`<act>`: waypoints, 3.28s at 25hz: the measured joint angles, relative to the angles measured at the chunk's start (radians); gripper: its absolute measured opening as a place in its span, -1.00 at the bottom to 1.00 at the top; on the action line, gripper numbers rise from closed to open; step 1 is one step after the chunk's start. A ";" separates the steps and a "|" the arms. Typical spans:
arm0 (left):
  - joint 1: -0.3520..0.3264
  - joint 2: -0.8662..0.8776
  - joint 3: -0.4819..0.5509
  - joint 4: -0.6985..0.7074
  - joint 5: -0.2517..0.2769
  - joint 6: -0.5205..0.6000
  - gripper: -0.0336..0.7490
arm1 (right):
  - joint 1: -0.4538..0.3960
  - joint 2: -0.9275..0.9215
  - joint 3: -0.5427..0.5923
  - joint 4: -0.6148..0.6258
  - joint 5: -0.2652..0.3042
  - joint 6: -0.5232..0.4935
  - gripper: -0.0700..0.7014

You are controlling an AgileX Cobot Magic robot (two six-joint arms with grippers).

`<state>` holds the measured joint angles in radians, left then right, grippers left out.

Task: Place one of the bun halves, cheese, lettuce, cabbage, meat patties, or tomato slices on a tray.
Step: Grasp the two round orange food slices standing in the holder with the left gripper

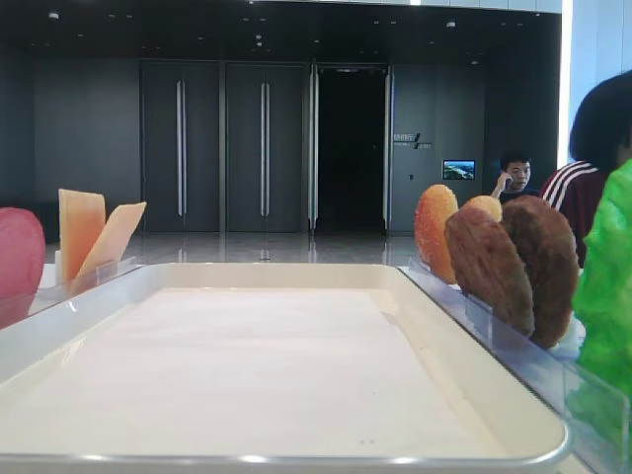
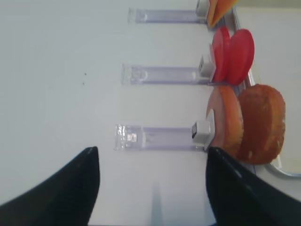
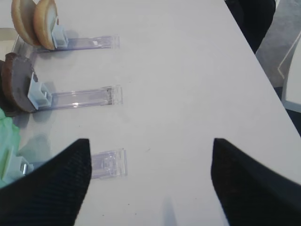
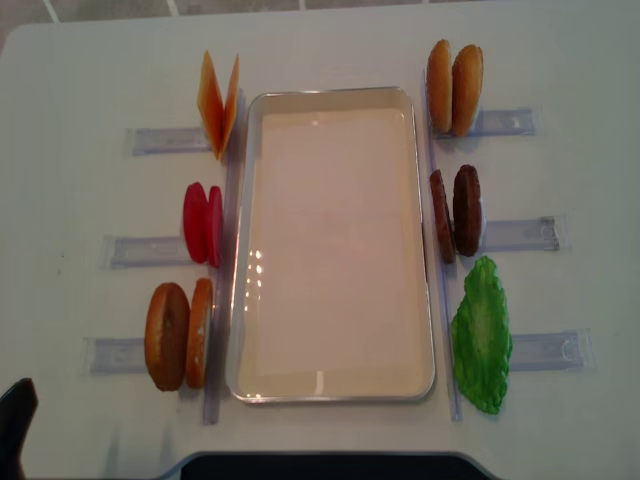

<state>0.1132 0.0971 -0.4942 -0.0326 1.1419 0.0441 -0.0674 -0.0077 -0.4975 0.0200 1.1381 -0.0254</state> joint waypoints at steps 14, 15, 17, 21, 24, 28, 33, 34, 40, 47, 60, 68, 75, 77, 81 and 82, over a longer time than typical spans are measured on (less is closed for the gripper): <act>0.000 0.478 -0.217 -0.004 0.079 0.001 0.15 | 0.000 0.000 0.000 0.000 0.000 0.000 0.56; 0.000 0.509 -0.232 -0.005 0.087 0.000 0.14 | 0.000 0.000 0.000 0.000 0.000 0.000 0.56; 0.000 0.589 -0.262 -0.006 0.101 -0.002 0.14 | 0.000 0.000 0.000 0.000 0.000 0.000 0.56; 0.000 0.747 -0.336 -0.008 0.101 -0.044 0.14 | 0.000 0.000 0.000 0.000 0.000 0.000 0.56; 0.000 0.850 -0.383 -0.033 0.101 -0.077 0.14 | 0.000 0.000 0.000 0.000 0.000 0.000 0.56; 0.000 0.957 -0.422 -0.071 0.098 -0.080 0.14 | 0.000 0.000 0.000 0.000 0.000 0.000 0.56; 0.000 1.031 -0.425 -0.083 0.098 -0.080 0.14 | 0.000 0.000 0.000 0.000 0.000 0.000 0.56; 0.000 1.040 -0.425 -0.083 0.098 -0.080 0.14 | 0.000 0.000 0.000 0.000 0.000 0.000 0.56; 0.000 1.054 -0.427 -0.086 0.097 -0.063 0.14 | 0.000 0.000 0.000 0.000 0.000 0.000 0.56; 0.000 1.054 -0.432 -0.120 0.096 -0.065 0.14 | 0.000 0.000 0.000 0.000 0.000 0.000 0.56; -0.128 1.059 -0.432 -0.042 0.096 -0.312 0.14 | 0.000 0.000 0.000 0.000 0.000 0.000 0.56; -0.399 1.135 -0.432 -0.042 0.092 -0.472 0.14 | 0.000 0.000 0.000 0.000 0.000 0.000 0.56; -0.568 1.195 -0.434 -0.045 0.016 -0.584 0.14 | 0.000 0.000 0.000 0.000 0.000 0.000 0.56; -0.594 1.209 -0.442 -0.045 0.010 -0.602 0.14 | 0.000 0.000 0.000 0.000 0.000 0.000 0.56; -0.625 1.239 -0.454 -0.045 -0.010 -0.623 0.14 | 0.000 0.000 0.000 0.000 0.000 0.000 0.56; -0.628 1.254 -0.454 -0.045 -0.013 -0.627 0.14 | 0.000 0.000 0.000 0.000 0.000 0.000 0.56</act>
<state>-0.5144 1.3513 -0.9487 -0.0777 1.1285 -0.5826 -0.0674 -0.0077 -0.4975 0.0200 1.1381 -0.0254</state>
